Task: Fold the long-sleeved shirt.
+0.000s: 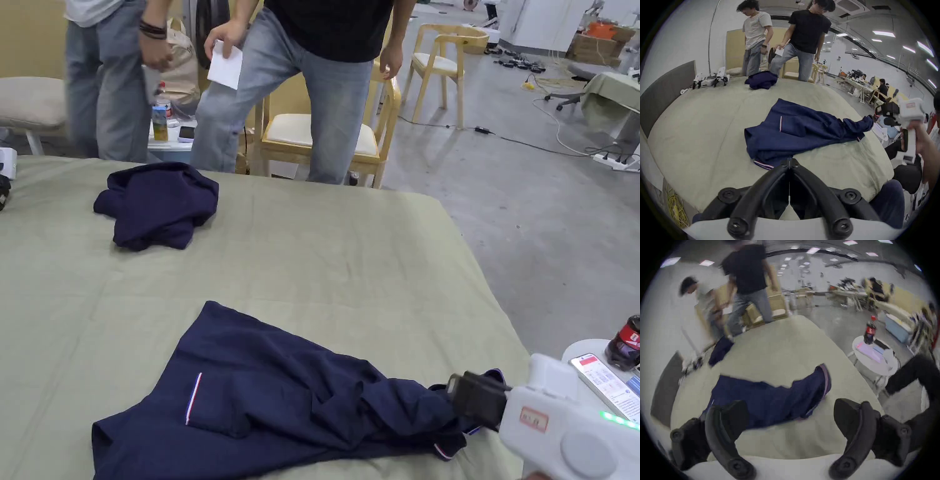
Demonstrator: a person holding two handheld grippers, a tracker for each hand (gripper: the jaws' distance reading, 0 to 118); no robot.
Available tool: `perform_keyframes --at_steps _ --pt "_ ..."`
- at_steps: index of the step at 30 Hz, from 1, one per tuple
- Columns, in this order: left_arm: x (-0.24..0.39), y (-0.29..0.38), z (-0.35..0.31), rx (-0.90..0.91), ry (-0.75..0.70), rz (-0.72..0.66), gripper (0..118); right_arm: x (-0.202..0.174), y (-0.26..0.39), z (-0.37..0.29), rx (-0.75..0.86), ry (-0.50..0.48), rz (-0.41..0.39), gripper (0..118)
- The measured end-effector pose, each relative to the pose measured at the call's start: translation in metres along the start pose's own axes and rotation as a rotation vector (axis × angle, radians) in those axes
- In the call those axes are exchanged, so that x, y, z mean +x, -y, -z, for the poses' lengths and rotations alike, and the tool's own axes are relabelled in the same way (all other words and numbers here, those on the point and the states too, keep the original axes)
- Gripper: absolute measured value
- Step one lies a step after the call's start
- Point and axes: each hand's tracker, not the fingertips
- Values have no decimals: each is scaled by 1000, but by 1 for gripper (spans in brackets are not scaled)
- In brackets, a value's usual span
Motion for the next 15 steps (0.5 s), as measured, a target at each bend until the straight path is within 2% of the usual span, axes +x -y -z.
perform_keyframes --at_steps 2,4,5,6,7,8,10,11,12,13,14,15 --pt "-2 -4 11 -14 -5 -10 0 7 -14 25 -48 77 39 110" --pt "-5 -8 20 -19 -9 -8 0 10 -15 52 -89 149 29 109" --pt "-5 -11 25 -15 -14 -4 0 12 -13 65 -102 116 46 106" --pt "-5 -15 31 -14 -14 -3 0 16 -9 82 -146 64 79 93" --pt "-6 -19 37 -11 -12 -3 0 17 -7 94 -199 30 105 50" --pt "-6 -26 47 -10 -11 0 0 16 -4 104 -235 40 106 12" --pt "-7 -46 68 -6 -6 10 0 11 0 108 -208 133 -8 13" --pt "-10 -61 85 -1 22 28 2 11 1 110 -184 128 -50 13" --pt "-13 -77 102 -1 64 48 11 14 -1 109 -191 97 -49 13" --pt "-15 -95 122 -20 98 57 30 17 -4 108 -191 90 -29 13" --pt "-17 -113 144 -29 89 74 67 18 -6 100 -184 81 -23 13" --pt "-17 -132 169 -26 42 94 91 19 -9 98 -173 71 -28 13"
